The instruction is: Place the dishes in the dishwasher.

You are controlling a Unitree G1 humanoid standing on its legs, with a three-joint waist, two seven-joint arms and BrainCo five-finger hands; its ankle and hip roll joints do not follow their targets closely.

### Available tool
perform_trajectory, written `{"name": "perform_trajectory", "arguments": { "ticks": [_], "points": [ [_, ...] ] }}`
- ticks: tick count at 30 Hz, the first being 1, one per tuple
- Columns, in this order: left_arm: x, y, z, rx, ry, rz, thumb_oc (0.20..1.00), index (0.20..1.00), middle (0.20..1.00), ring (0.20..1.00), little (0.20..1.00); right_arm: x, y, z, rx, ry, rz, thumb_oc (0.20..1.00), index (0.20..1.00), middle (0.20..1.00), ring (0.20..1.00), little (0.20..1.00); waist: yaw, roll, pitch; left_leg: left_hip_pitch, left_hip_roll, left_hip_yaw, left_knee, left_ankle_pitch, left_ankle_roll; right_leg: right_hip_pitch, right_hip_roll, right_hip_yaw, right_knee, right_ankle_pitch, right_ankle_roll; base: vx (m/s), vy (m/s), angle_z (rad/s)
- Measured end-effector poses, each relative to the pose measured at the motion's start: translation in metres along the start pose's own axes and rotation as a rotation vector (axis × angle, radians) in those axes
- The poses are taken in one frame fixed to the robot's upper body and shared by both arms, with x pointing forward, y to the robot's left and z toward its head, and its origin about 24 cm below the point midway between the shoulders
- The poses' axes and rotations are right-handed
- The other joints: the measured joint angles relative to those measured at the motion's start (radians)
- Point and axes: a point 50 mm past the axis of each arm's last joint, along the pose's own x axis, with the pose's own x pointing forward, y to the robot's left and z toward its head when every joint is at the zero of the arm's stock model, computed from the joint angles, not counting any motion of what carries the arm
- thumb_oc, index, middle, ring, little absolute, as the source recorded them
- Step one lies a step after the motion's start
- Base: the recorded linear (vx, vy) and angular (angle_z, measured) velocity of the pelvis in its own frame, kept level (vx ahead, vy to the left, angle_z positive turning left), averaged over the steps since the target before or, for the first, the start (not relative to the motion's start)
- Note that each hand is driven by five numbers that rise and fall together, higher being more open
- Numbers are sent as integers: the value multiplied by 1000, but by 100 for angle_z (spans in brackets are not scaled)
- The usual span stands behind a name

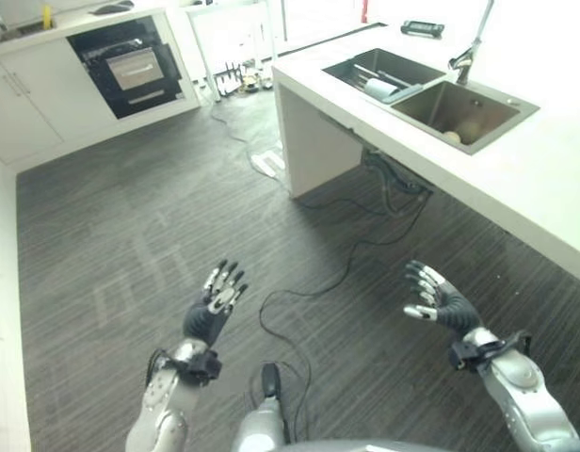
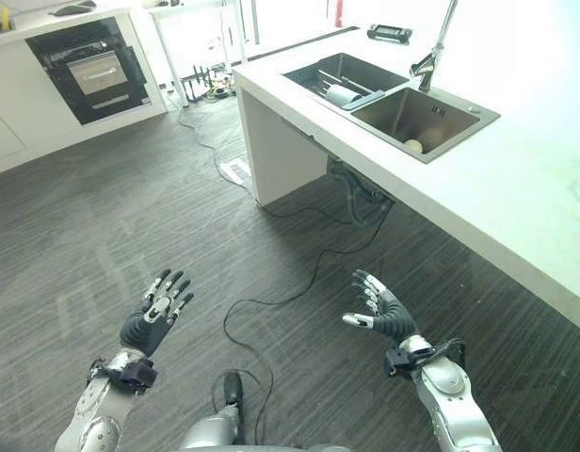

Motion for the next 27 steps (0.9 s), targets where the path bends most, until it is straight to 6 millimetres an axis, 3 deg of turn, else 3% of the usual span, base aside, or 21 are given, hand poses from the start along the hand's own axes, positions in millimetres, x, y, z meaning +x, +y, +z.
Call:
{"name": "perform_trajectory", "arguments": {
  "ticks": [2,3,5,6,7,9,11,13,15,16,17,18,19,20,21,22,23,24,25,27],
  "points": [
    [0,1,2,4,-9,3,1000,1000,1000,1000,1000,-1,-3,4,-13,-11,8,1000,1000,1000,1000,1000,11,-3,-3,51,-9,24,0,-6,10,48,-56,13,0,-35,14,247,367,-59],
    [5,-1,7,15,-27,-15,1000,1000,1000,1000,1000,-2,-2,6,-22,-17,16,1000,1000,1000,1000,1000,-3,-2,-7,72,-48,48,13,40,35,77,-106,-5,1,-55,42,264,425,-37],
    [17,-6,16,25,-66,-47,1000,1000,1000,1000,1000,-2,3,11,-25,-33,37,1000,1000,1000,1000,1000,2,-7,-6,87,-96,48,36,58,69,76,-145,-53,62,-39,75,231,374,-15],
    [24,-10,22,32,-88,-69,1000,1000,1000,1000,1000,-1,7,19,-27,-60,46,1000,1000,1000,1000,1000,5,-5,-8,117,-118,46,34,80,102,76,-162,-94,131,-34,88,209,320,16],
    [29,-12,27,39,-104,-86,1000,1000,1000,1000,1000,1,11,23,-14,-90,48,1000,1000,1000,1000,1000,11,-15,-18,145,-149,38,34,66,133,57,-192,-119,211,-48,102,216,330,33],
    [38,-18,34,47,-132,-116,1000,1000,1000,1000,1000,3,13,25,2,-106,33,1000,1000,1000,1000,1000,32,-27,-46,147,-184,15,32,32,171,-20,-182,-111,312,-55,126,190,282,36],
    [37,-17,34,47,-127,-114,1000,1000,1000,1000,1000,5,12,26,2,-109,20,1000,1000,1000,1000,1000,36,-14,-48,162,-208,-7,19,19,187,-110,-192,-131,477,-61,153,195,271,37],
    [35,-14,33,45,-112,-102,1000,1000,1000,1000,1000,5,15,24,23,-112,10,1000,1000,1000,1000,1000,42,-2,-48,203,-237,-15,25,-8,222,-244,-208,-110,758,-73,192,209,263,25],
    [34,-14,31,41,-99,-99,1000,1000,1000,1000,1000,4,17,22,33,-110,5,1000,1000,1000,1000,1000,45,8,-51,244,-261,-19,22,-39,233,-381,-232,-137,940,-80,179,188,155,6],
    [33,-14,28,37,-85,-101,1000,1000,1000,1000,1000,3,18,20,33,-102,4,1000,1000,1000,1000,1000,42,23,-57,250,-260,-21,18,-59,202,-444,-225,-172,959,-78,173,183,60,11],
    [30,-13,24,28,-67,-91,1000,1000,1000,1000,1000,4,21,17,35,-85,20,1000,1000,1000,1000,1000,29,35,-57,253,-231,22,44,-139,68,-462,-182,-194,831,-80,124,186,27,28],
    [27,-9,25,44,-53,-85,1000,1000,1000,1000,1000,3,27,12,50,-70,34,1000,1000,1000,1000,1000,24,-9,-57,224,-208,100,155,-241,-5,-461,-188,-224,661,-61,87,208,0,51],
    [30,-10,38,97,-64,-115,1000,1000,1000,1000,1000,0,27,13,55,-82,24,1000,1000,1000,1000,1000,11,-34,-61,165,-132,30,278,-223,178,-487,-207,-230,569,-45,141,231,-30,33],
    [25,-3,37,96,-58,-82,1000,1000,1000,1000,1000,1,27,5,75,-50,11,1000,1000,1000,1000,1000,19,-74,-70,219,-167,58,240,-231,117,-490,-222,-244,480,-31,152,258,-56,18],
    [24,-2,37,92,-62,-74,1000,1000,1000,1000,1000,-3,24,6,67,-49,-1,1000,1000,1000,1000,1000,21,-63,-72,264,-164,54,190,-215,151,-475,-199,-283,390,-9,134,226,-76,-12],
    [23,-2,39,101,-63,-80,1000,1000,1000,1000,1000,-6,20,10,51,-66,-16,1000,1000,1000,1000,1000,19,-61,-71,311,-175,55,133,-196,172,-465,-179,-328,269,40,140,310,-108,-3],
    [23,-2,39,104,-59,-80,1000,1000,1000,1000,1000,-8,16,13,38,-81,-27,1000,1000,1000,1000,1000,12,-63,-72,341,-189,56,108,-194,169,-466,-170,-327,194,84,144,290,-106,17],
    [25,-4,36,94,-55,-88,1000,1000,1000,1000,1000,-8,12,16,36,-94,-50,1000,1000,1000,1000,1000,-23,-51,-73,371,-203,29,84,-203,168,-485,-171,-315,137,141,127,583,-254,42],
    [30,-13,32,70,-58,-116,1000,1000,1000,1000,1000,-7,12,23,53,-125,-57,1000,1000,1000,1000,1000,-49,-22,-64,408,-208,9,55,-204,167,-519,-176,-301,48,215,133,461,-213,50],
    [38,-24,30,57,-60,-153,1000,1000,1000,1000,1000,-3,11,30,50,-154,-71,1000,1000,1000,1000,1000,-63,1,-52,445,-208,0,55,-221,154,-534,-198,-334,-8,251,142,340,-175,32]
  ]
}}
